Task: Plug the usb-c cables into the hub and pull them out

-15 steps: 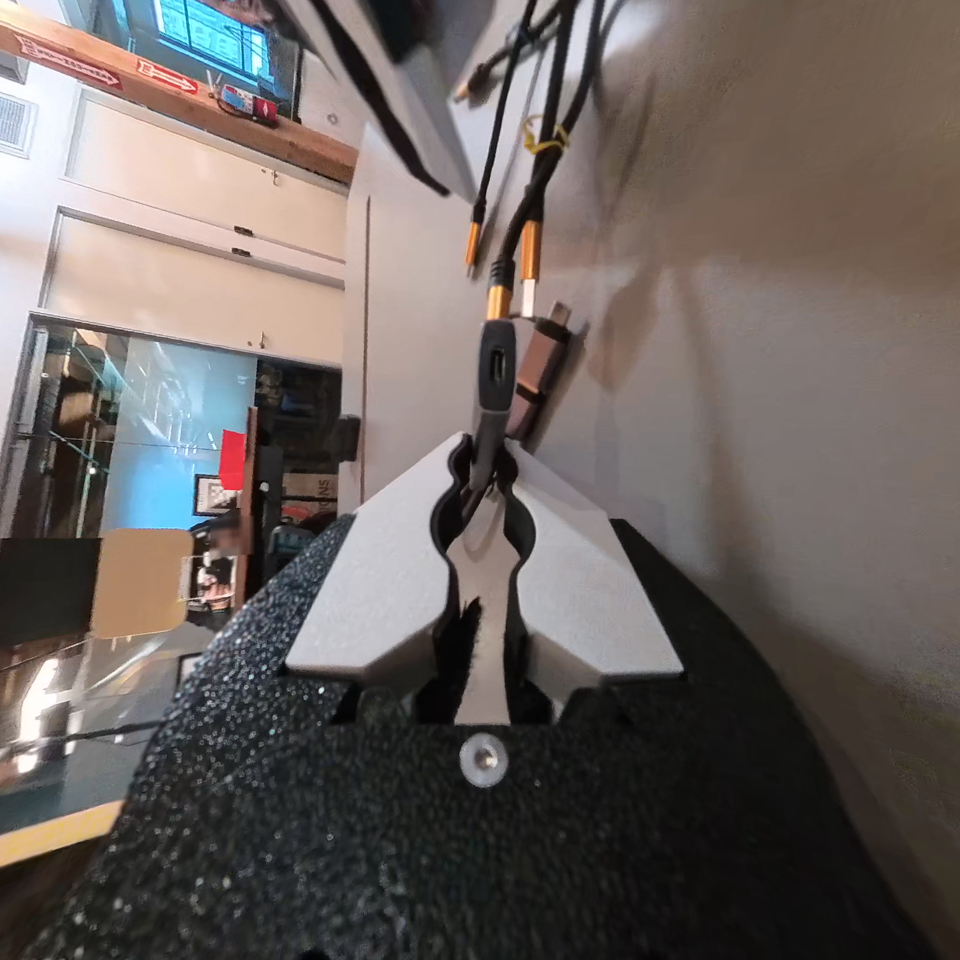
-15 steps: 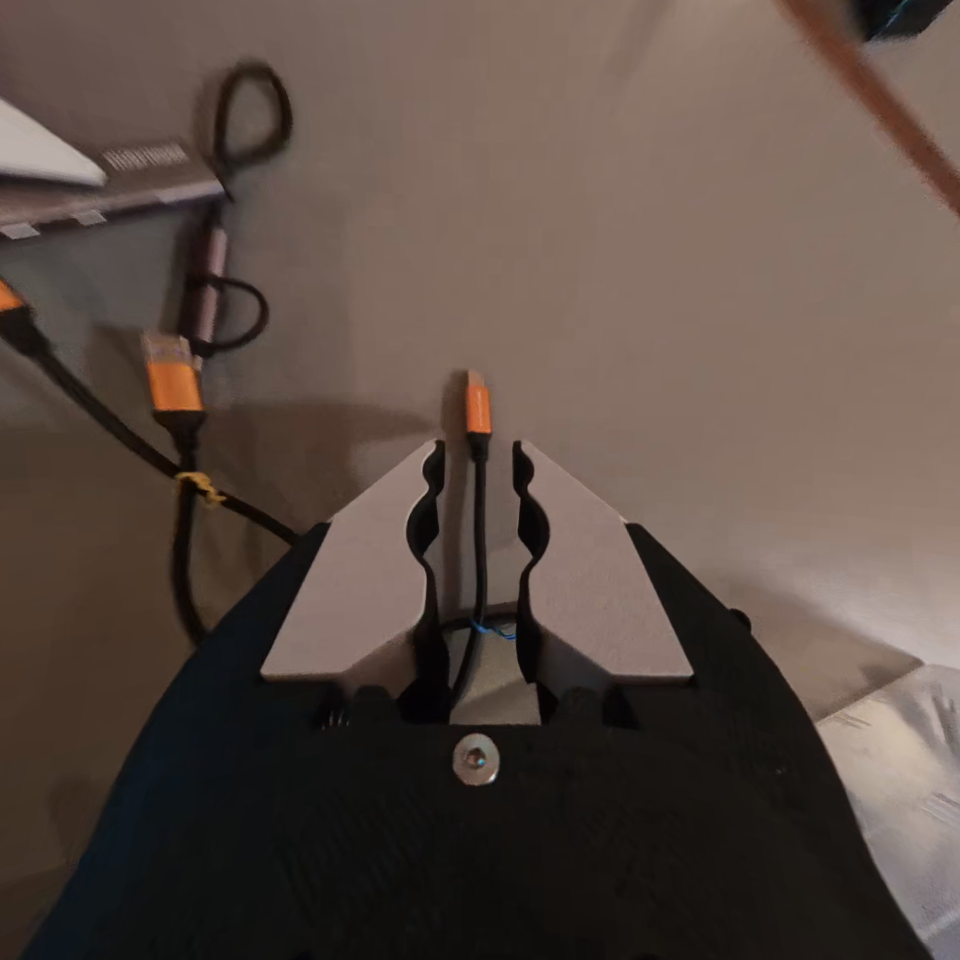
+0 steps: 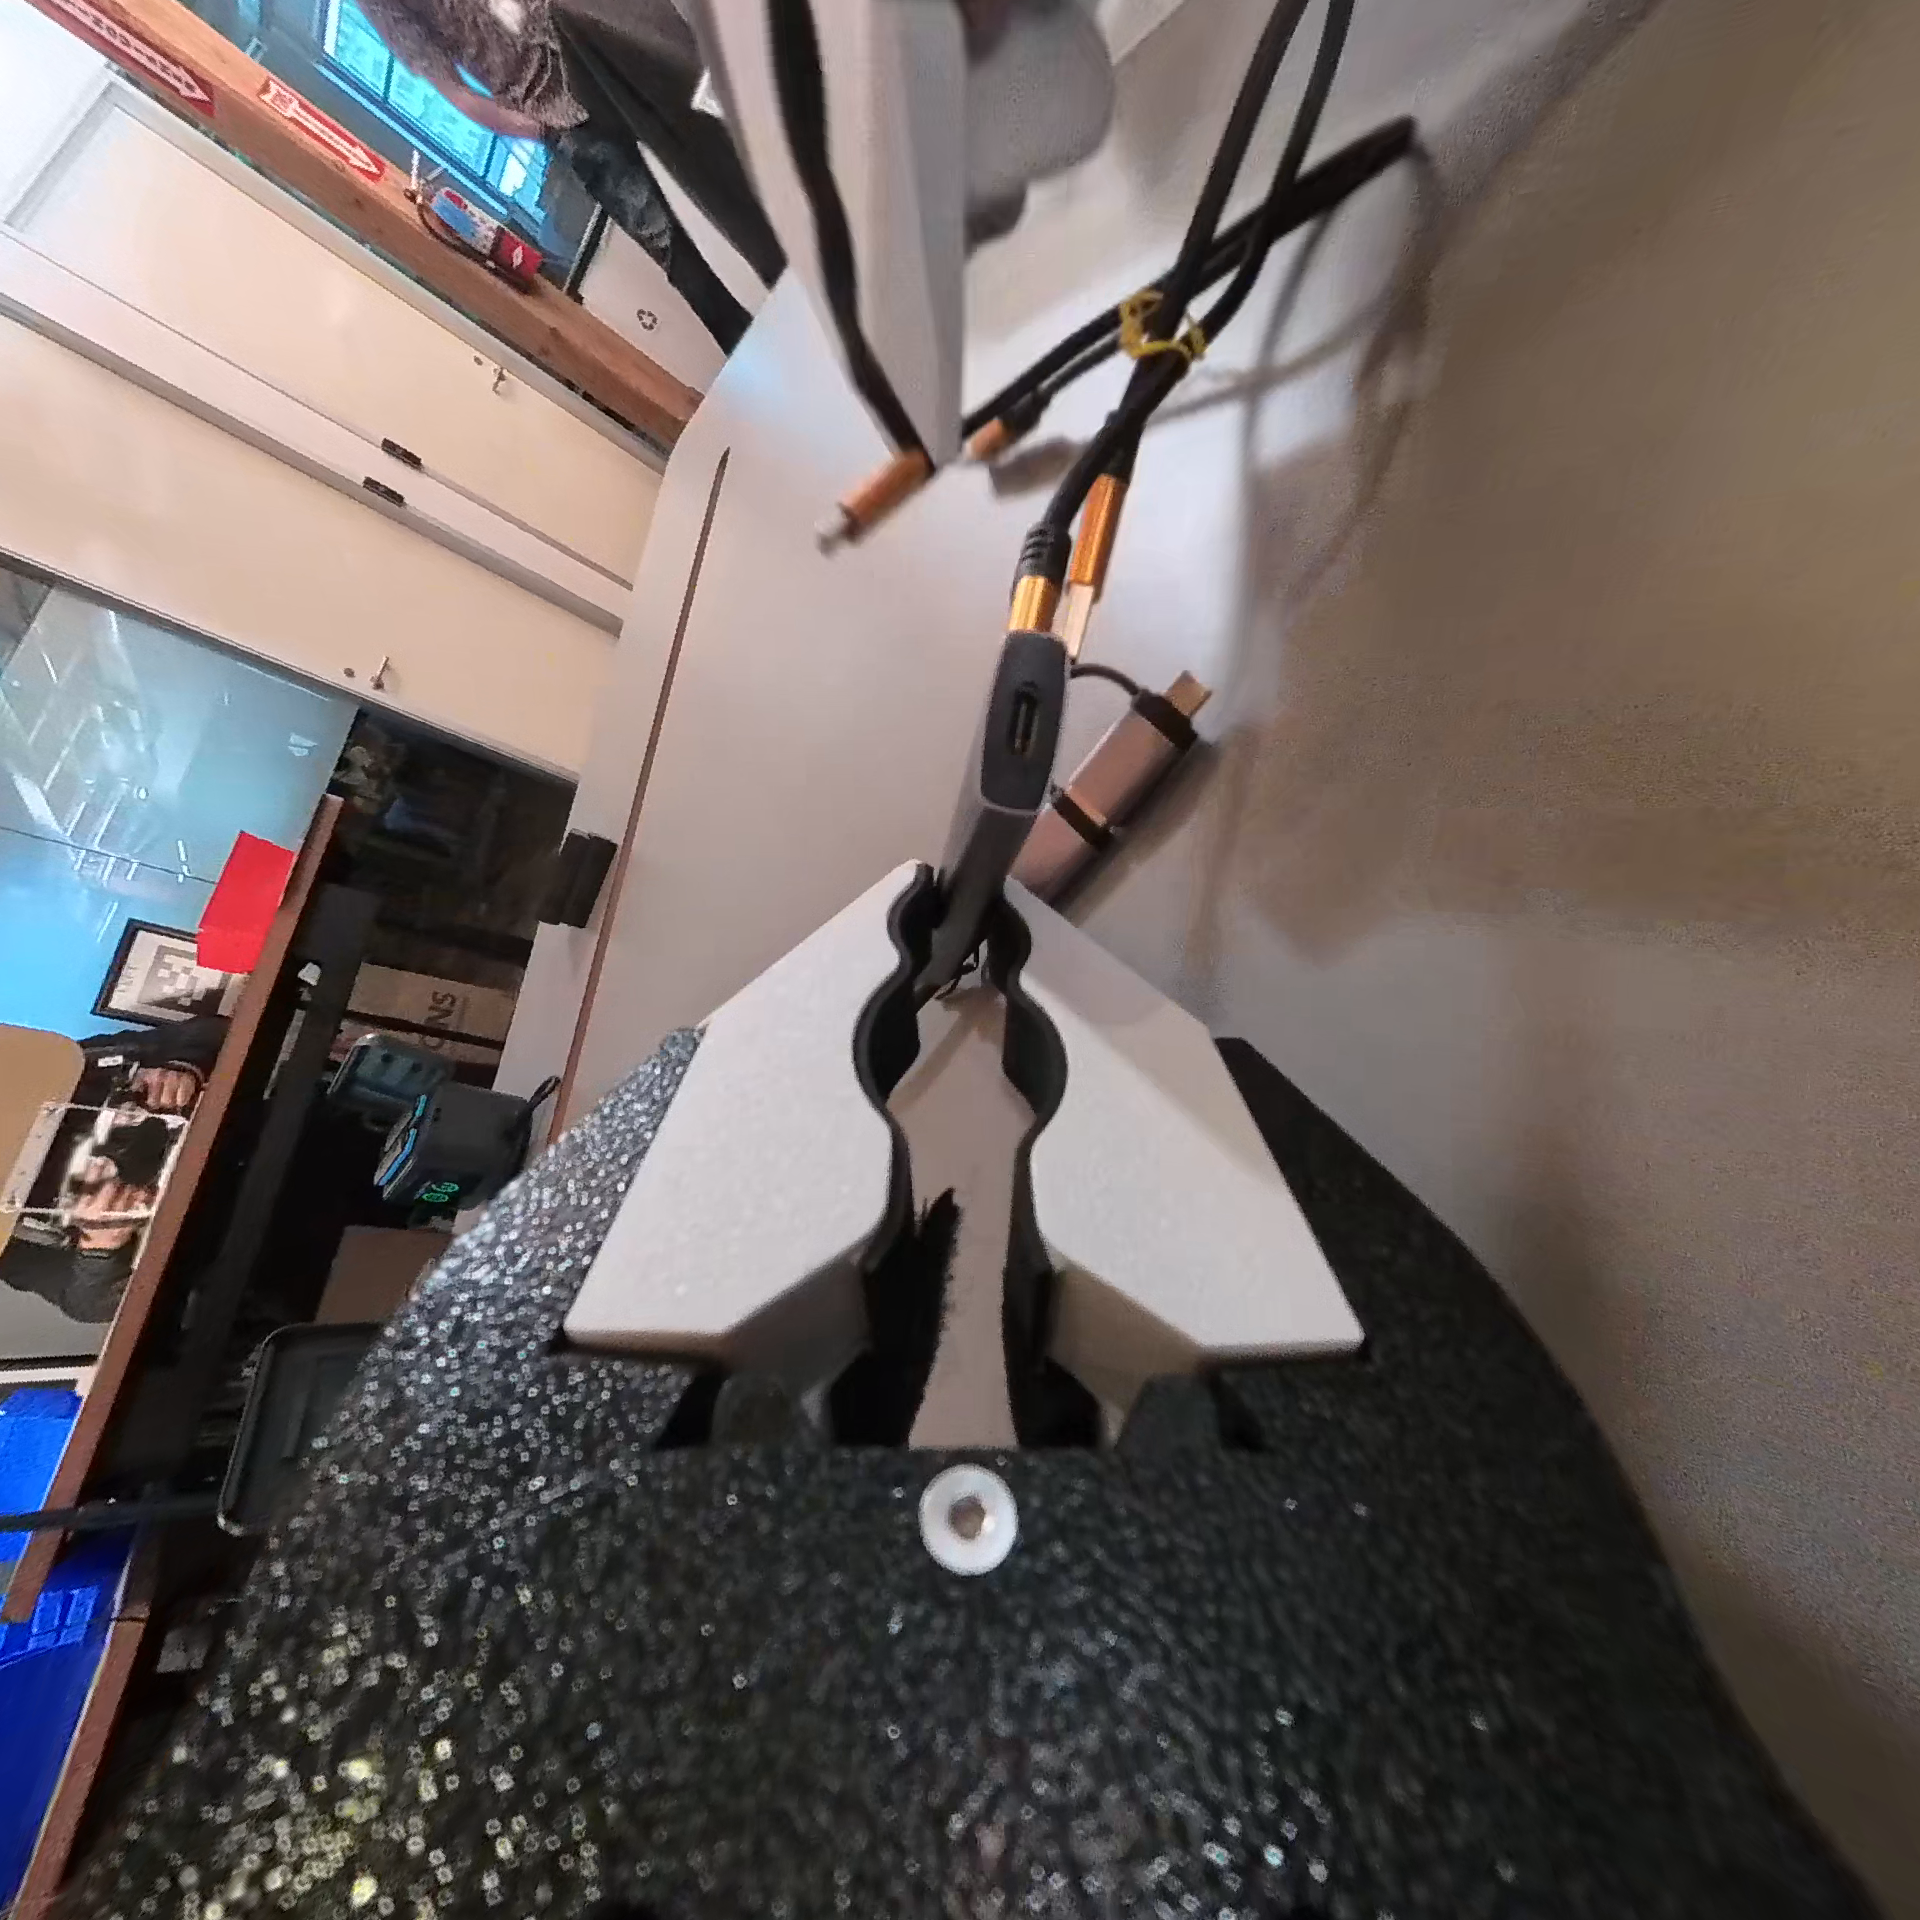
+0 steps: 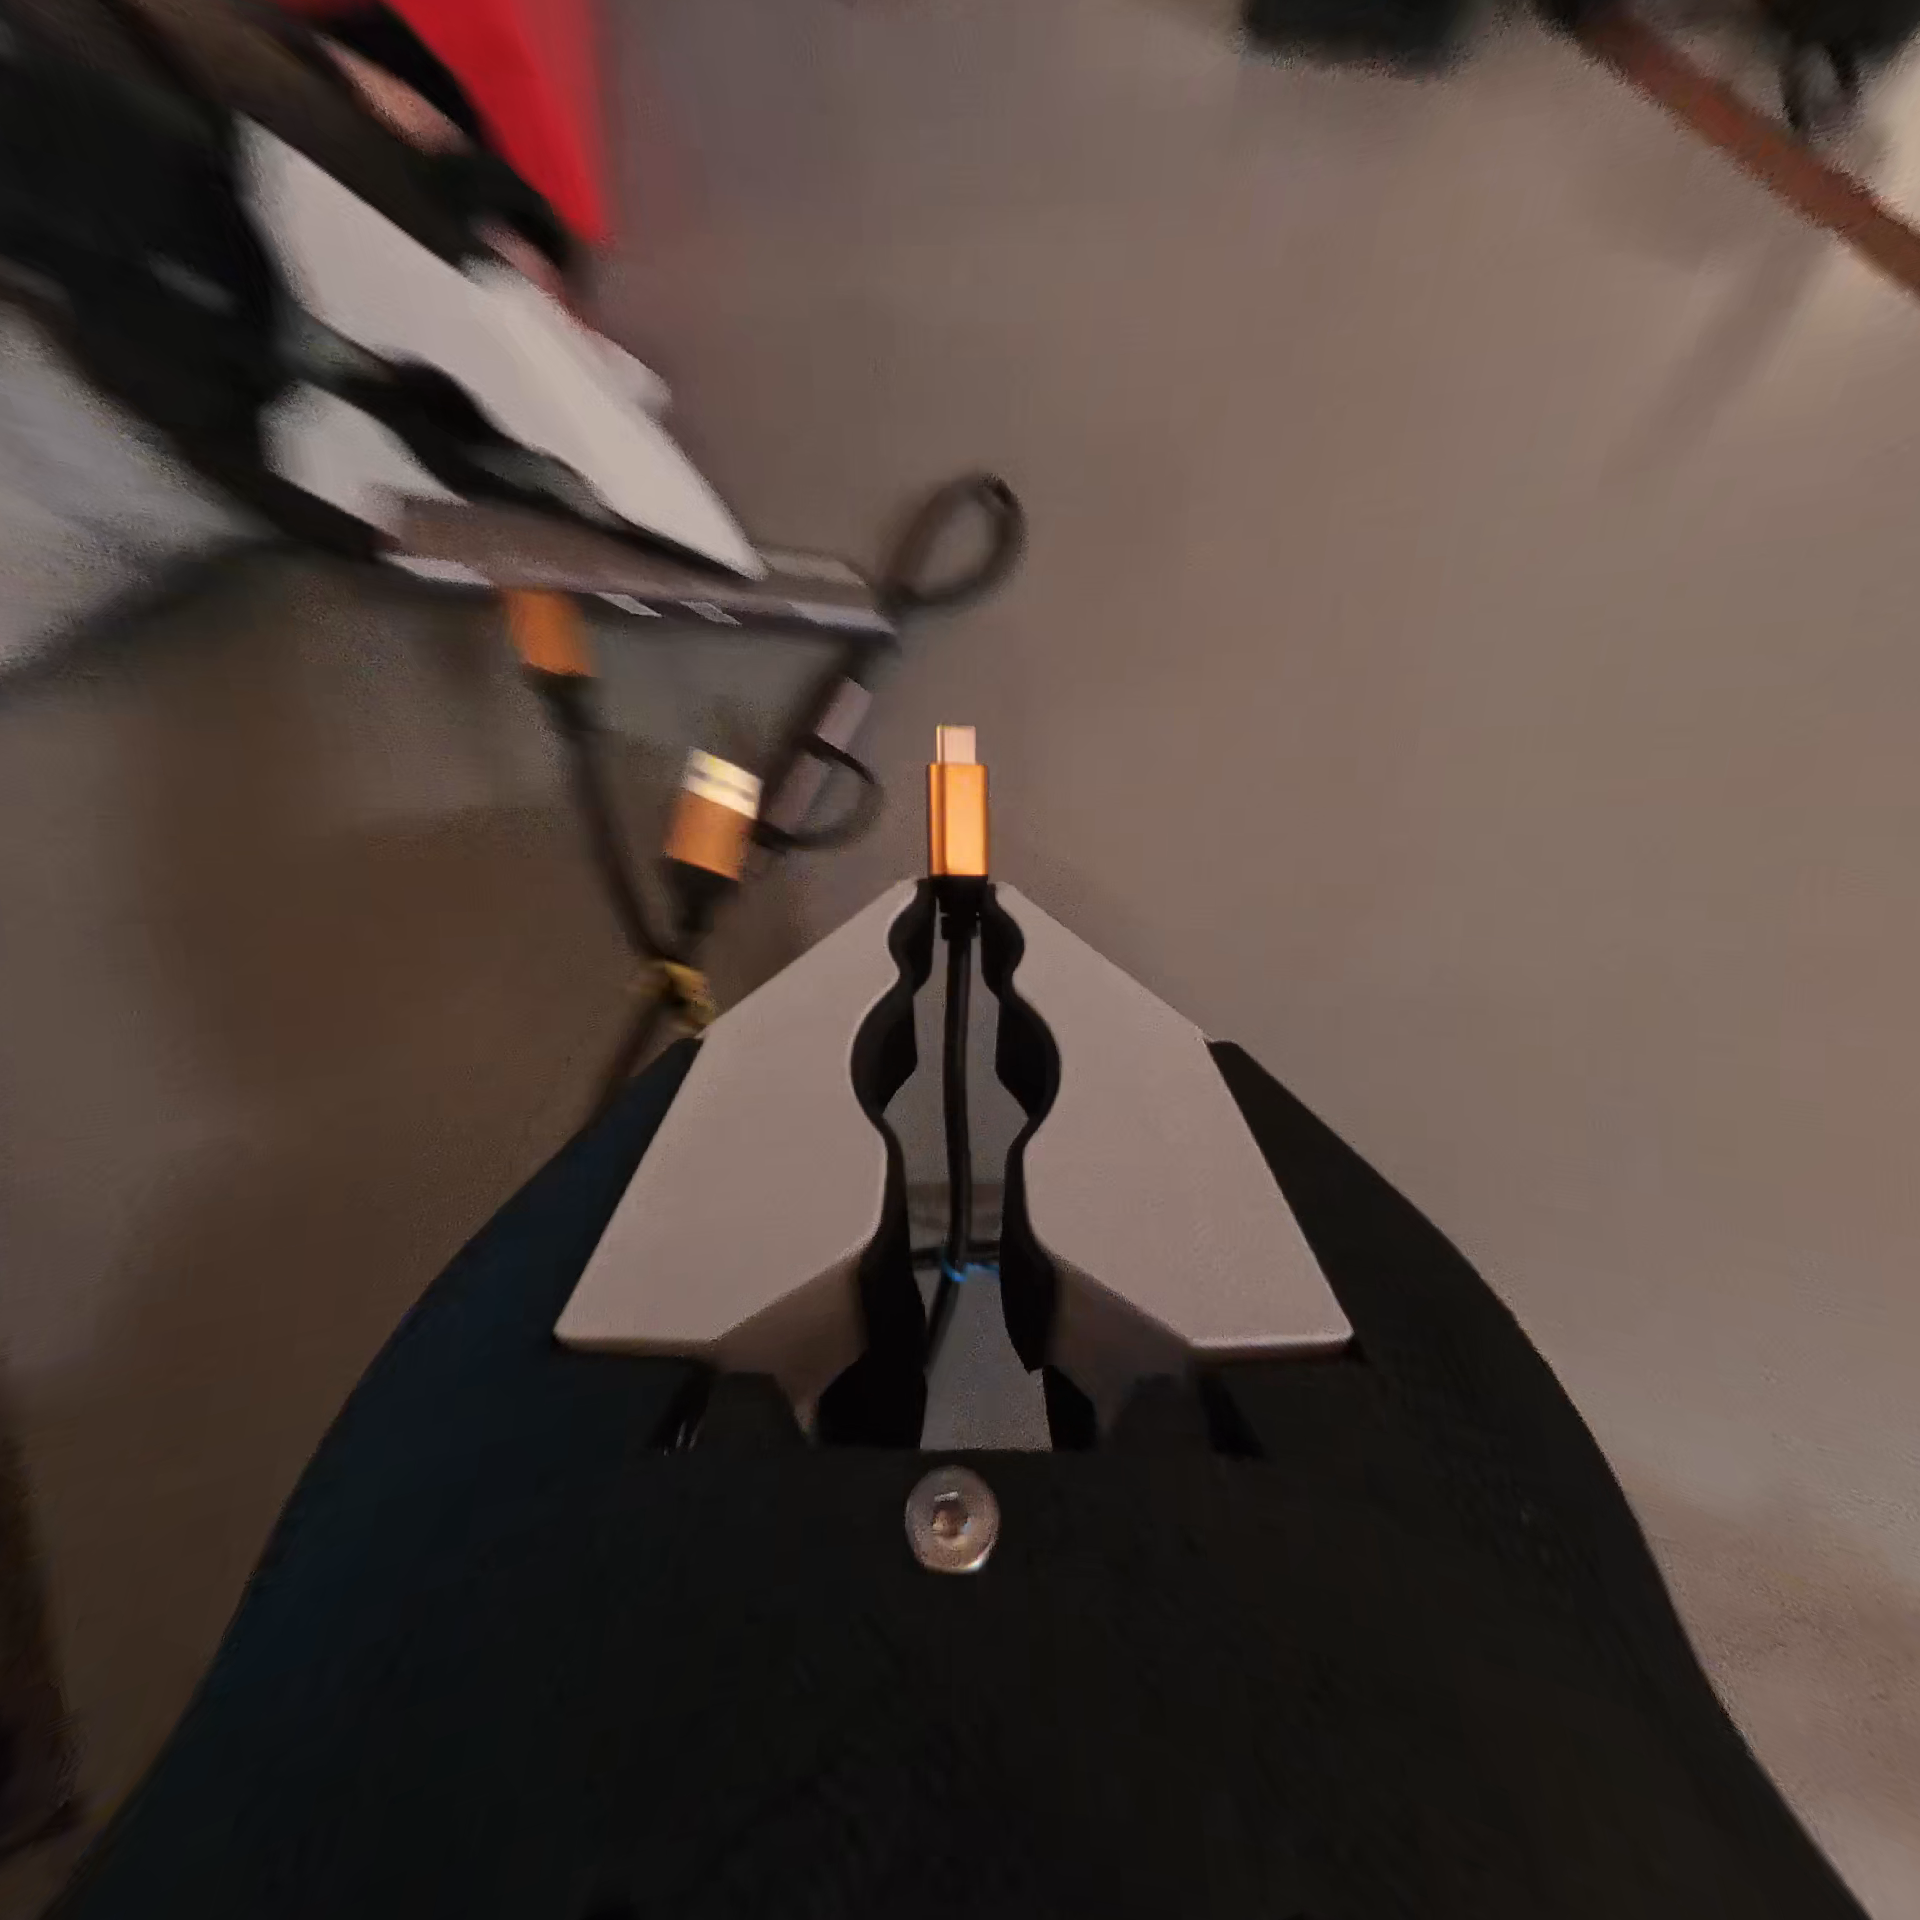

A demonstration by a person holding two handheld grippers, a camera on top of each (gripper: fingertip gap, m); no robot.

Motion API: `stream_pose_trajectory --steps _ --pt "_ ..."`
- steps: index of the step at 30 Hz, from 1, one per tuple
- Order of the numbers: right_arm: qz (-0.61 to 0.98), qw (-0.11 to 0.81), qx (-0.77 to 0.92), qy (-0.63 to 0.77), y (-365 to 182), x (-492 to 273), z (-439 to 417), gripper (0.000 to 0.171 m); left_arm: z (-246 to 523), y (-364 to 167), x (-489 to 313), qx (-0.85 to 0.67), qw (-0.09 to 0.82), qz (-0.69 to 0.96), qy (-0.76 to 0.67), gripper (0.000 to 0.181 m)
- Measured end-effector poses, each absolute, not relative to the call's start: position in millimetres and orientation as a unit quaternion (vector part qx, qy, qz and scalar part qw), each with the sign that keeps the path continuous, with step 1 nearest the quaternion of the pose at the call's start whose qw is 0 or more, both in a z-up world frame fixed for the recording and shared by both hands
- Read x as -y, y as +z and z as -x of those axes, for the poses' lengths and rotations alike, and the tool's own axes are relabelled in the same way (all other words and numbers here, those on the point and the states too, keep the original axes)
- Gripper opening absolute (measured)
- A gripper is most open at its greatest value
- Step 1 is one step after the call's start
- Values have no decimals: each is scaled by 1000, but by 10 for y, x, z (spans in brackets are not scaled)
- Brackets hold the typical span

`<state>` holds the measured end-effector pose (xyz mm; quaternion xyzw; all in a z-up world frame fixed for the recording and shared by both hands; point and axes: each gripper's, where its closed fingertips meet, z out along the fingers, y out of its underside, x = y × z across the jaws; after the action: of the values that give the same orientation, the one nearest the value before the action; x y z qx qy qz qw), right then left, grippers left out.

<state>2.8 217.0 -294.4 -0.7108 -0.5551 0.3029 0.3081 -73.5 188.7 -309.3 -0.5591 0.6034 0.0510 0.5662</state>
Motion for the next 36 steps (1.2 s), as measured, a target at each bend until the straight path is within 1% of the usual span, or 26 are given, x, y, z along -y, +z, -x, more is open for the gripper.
stream_pose_trajectory --steps 2,3,8,11,18,22,36 --pt "673 300 579 348 -2793 -1931 82 7 723 -3093 -1876 -607 567 555 55 7" --pt "664 288 595 350 -2809 -1841 116 7 707 -3092 -1864 -610 567 551 56 8" --pt "666 243 651 271 -3179 -1726 189 7 626 -3108 -1780 -634 566 522 72 8" --pt "662 232 667 250 -3268 -1678 216 7 601 -3122 -1743 -647 562 507 85 8" --pt "653 251 667 255 -3217 -1680 275 7 590 -3117 -1698 -652 562 502 78 8" --pt "652 251 667 258 -3209 -1673 284 7 600 -3104 -1684 -648 565 507 61 8" --pt "657 236 661 275 -3191 -1641 278 7 609 -3104 -1643 -661 560 493 83 8"
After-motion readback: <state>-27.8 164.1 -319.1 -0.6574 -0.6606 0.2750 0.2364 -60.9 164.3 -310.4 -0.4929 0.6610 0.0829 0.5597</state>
